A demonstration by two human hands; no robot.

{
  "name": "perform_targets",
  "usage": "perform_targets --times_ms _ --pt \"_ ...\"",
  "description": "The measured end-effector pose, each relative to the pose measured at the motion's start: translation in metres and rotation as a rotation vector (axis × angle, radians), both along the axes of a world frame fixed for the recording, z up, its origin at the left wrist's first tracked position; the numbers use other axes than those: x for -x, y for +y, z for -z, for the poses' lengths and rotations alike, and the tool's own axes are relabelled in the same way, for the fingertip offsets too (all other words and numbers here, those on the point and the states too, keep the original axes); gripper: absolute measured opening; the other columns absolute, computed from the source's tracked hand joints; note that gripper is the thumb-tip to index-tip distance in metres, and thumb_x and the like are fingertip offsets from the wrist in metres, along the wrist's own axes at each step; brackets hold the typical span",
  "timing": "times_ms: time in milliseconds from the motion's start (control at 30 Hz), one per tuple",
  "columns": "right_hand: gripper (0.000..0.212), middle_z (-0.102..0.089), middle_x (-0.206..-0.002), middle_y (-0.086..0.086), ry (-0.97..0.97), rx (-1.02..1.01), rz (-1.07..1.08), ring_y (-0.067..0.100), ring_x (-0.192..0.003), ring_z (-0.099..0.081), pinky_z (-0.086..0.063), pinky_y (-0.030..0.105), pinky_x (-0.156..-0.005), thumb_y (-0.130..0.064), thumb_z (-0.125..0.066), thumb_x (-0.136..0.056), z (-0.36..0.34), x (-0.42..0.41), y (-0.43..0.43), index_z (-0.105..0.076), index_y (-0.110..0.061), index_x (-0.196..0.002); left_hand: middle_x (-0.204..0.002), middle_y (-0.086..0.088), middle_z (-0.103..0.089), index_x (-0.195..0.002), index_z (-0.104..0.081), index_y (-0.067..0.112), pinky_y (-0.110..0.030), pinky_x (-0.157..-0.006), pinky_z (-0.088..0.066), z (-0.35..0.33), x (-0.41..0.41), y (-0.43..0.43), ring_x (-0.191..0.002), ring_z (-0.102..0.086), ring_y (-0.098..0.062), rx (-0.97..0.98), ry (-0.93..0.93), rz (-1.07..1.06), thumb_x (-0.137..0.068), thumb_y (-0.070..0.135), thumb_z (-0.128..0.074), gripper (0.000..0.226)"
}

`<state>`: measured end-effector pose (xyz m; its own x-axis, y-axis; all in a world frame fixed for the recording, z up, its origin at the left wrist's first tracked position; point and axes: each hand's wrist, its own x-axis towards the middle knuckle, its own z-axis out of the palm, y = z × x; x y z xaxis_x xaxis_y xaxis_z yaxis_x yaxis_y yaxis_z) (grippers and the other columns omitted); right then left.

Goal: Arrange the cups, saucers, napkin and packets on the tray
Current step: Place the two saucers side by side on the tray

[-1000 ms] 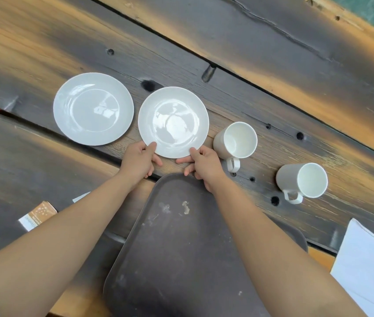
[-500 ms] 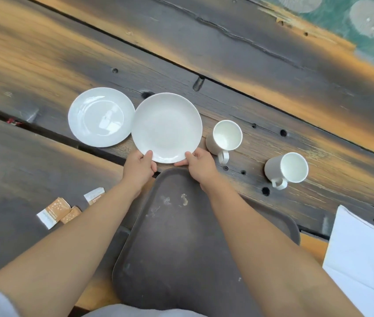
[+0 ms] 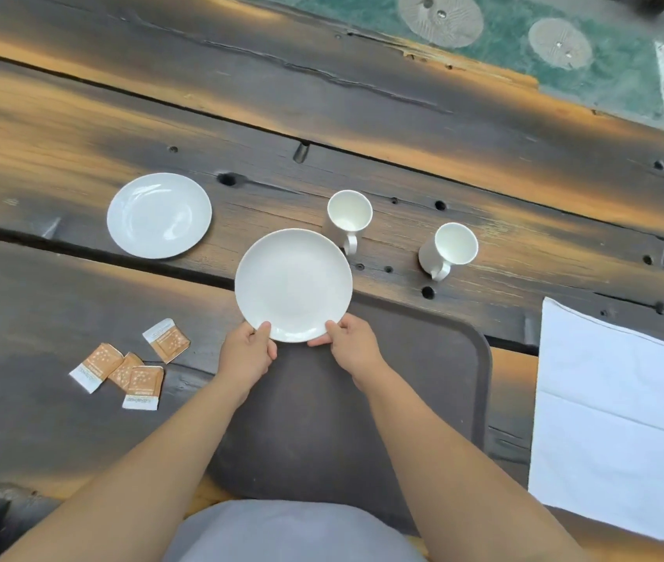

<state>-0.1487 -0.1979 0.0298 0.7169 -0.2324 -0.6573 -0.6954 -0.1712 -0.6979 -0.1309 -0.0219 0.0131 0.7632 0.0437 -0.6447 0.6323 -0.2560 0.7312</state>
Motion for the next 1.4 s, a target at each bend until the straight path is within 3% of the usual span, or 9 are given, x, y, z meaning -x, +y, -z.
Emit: perform_targets --times_ms 200,500,800,1067,1233,1400 --pt "0.02 -0.078 -0.076 -0.002 0.045 -0.003 0.11 -0.001 -0.047 -0.044 -0.038 0.023 -0.058 -0.019 -0.045 -0.096 -0.001 0.063 -0.021 -0.065 -0.019 -0.101 -0.043 0.004 -0.052 -0.064 -0.053 0.008 -0.027 -0.05 -0.036 -0.002 0.045 -0.021 -0.035 -0.039 -0.01 -0.075 -0.007 0.163 -0.1 0.027 -0.046 0.041" --pt "0.019 -0.077 -0.074 -0.005 0.038 0.007 0.238 0.002 -0.05 -0.041 -0.037 0.022 -0.057 -0.021 -0.045 -0.096 -0.005 0.126 -0.06 -0.063 -0.019 -0.098 -0.049 0.003 -0.054 -0.071 -0.055 0.007 -0.028 -0.052 -0.037 -0.004 0.084 -0.063 -0.04 -0.039 -0.012 -0.027 0.01 0.295 -0.101 0.027 -0.047 0.037" --pt "0.019 -0.077 -0.075 0.0 0.051 0.01 0.364 0.006 -0.063 -0.049 -0.041 0.026 -0.068 -0.019 -0.045 -0.097 0.001 0.186 -0.089 -0.064 -0.02 -0.098 -0.041 0.006 -0.051 -0.064 -0.055 0.007 -0.028 -0.054 -0.037 0.002 0.125 -0.101 -0.045 -0.04 -0.017 -0.045 0.054 0.425 -0.102 0.027 -0.048 0.044" --pt "0.02 -0.077 -0.076 -0.001 0.056 -0.018 0.394 0.005 -0.066 -0.051 -0.047 0.03 -0.074 -0.021 -0.044 -0.1 0.005 0.206 -0.103 -0.062 -0.028 -0.095 -0.06 -0.002 -0.062 -0.067 -0.063 0.006 -0.034 -0.067 -0.042 0.005 0.135 -0.114 -0.059 -0.048 -0.021 -0.083 0.04 0.502 -0.101 0.029 -0.048 0.043" --pt "0.02 -0.077 -0.075 -0.003 0.075 -0.032 0.383 0.008 -0.067 -0.051 -0.045 0.028 -0.07 -0.021 -0.044 -0.099 0.008 0.207 -0.118 -0.063 -0.025 -0.094 -0.061 -0.007 -0.061 -0.07 -0.064 0.003 -0.034 -0.062 -0.041 0.007 0.135 -0.127 -0.055 -0.045 -0.022 -0.098 0.075 0.497 -0.101 0.029 -0.049 0.043" --pt "0.02 -0.078 -0.076 -0.001 0.126 -0.069 0.38 0.01 -0.056 -0.043 -0.04 0.023 -0.052 -0.022 -0.044 -0.1 0.012 0.207 -0.135 -0.064 -0.021 -0.099 -0.06 -0.001 -0.065 -0.074 -0.067 0.002 -0.033 -0.067 -0.043 0.01 0.136 -0.142 -0.058 -0.049 -0.02 -0.134 0.073 0.514 -0.101 0.028 -0.05 0.041"
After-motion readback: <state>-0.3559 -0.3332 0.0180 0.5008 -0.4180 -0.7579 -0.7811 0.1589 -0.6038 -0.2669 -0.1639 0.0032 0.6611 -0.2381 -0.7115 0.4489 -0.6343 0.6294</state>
